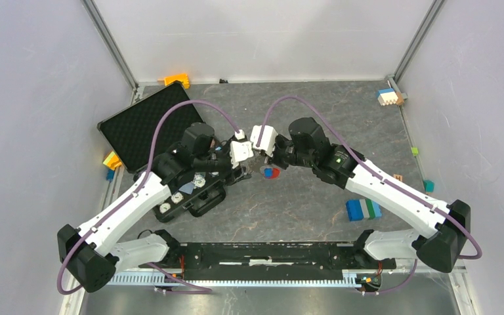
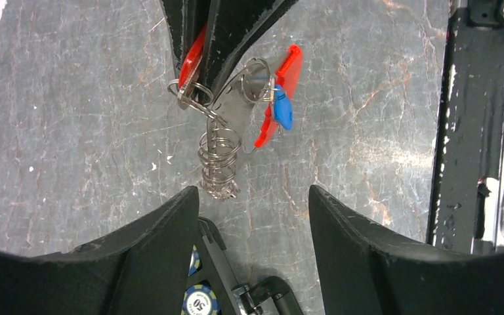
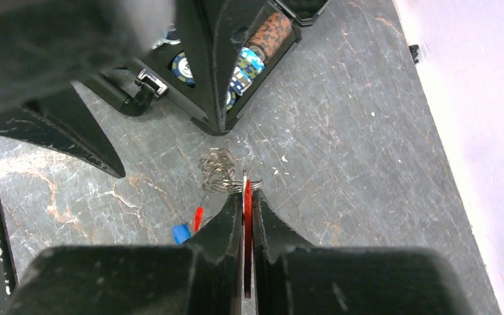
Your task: Put the keys on the keyring
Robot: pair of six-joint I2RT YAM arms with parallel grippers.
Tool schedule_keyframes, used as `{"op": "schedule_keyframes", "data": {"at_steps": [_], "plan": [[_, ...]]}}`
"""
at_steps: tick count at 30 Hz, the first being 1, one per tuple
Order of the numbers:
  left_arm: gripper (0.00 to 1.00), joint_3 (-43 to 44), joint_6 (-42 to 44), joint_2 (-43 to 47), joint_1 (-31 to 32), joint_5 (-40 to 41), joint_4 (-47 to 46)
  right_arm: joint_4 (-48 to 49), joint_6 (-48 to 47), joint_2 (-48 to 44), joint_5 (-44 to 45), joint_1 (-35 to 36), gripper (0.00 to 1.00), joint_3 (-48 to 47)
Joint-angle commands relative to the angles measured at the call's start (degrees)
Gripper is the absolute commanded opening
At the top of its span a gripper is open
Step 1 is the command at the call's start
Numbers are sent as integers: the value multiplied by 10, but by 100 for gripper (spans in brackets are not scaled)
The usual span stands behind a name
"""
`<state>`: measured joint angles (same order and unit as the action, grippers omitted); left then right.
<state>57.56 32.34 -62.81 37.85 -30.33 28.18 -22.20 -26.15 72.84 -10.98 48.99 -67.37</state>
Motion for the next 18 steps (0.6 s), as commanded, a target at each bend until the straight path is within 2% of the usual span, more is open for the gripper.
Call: {"op": "schedule_keyframes", "data": {"at_steps": [1,6,18], "plan": [[68,34,-76,25,4,-13,-106,-2,38,8,57,-11,0,5],[66,10,-159,8,4,14,-187,29,79,7,77,-17,0,14],[67,-44,-163,-6,-26,37,-280,60,107,-10,70,-39,0,31]]}}
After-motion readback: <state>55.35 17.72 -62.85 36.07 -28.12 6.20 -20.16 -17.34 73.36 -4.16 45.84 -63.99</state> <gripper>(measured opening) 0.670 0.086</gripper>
